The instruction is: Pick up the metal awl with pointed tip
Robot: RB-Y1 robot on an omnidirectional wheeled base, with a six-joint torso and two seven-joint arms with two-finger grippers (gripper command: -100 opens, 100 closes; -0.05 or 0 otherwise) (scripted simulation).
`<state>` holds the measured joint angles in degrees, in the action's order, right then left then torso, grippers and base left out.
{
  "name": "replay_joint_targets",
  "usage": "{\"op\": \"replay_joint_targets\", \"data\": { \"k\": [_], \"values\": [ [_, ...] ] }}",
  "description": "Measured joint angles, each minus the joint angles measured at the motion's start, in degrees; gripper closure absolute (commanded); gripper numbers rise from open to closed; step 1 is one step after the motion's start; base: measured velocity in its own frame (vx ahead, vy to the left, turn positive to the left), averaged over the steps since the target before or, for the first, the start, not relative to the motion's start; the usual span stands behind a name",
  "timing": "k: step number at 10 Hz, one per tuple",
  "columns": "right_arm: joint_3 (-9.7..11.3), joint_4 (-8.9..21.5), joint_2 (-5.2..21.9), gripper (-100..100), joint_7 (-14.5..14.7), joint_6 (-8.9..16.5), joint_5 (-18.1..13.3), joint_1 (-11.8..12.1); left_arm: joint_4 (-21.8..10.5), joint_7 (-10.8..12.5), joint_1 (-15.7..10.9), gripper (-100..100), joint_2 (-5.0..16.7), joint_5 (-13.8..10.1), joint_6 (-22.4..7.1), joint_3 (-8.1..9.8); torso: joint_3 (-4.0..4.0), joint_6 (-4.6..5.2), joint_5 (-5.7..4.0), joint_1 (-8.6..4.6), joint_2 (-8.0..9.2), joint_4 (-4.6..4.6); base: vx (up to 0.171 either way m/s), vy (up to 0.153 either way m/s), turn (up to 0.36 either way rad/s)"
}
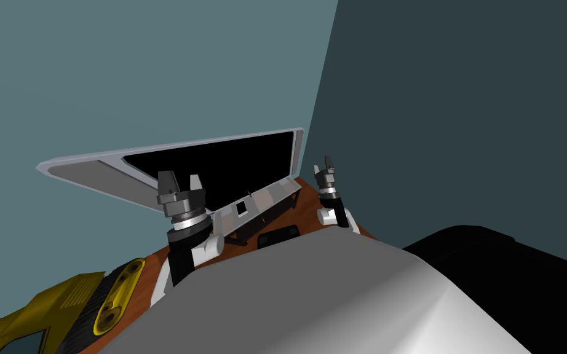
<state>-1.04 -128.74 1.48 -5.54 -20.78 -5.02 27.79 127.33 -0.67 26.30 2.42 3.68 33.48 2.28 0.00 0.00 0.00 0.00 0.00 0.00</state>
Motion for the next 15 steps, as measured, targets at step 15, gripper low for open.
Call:
{"op": "replay_joint_targets", "data": {
  "k": [15],
  "values": [
    [0.0,0.0,0.0,0,0.0,0.0,0.0,0.0,-22.4,0.6,-1.7,-100,19.0,6.4,-4.0,-10.26,-0.03,0.01,-0.01,-0.05,-0.05,-0.01,0.004,-0.008,-0.142]
  ]
}}
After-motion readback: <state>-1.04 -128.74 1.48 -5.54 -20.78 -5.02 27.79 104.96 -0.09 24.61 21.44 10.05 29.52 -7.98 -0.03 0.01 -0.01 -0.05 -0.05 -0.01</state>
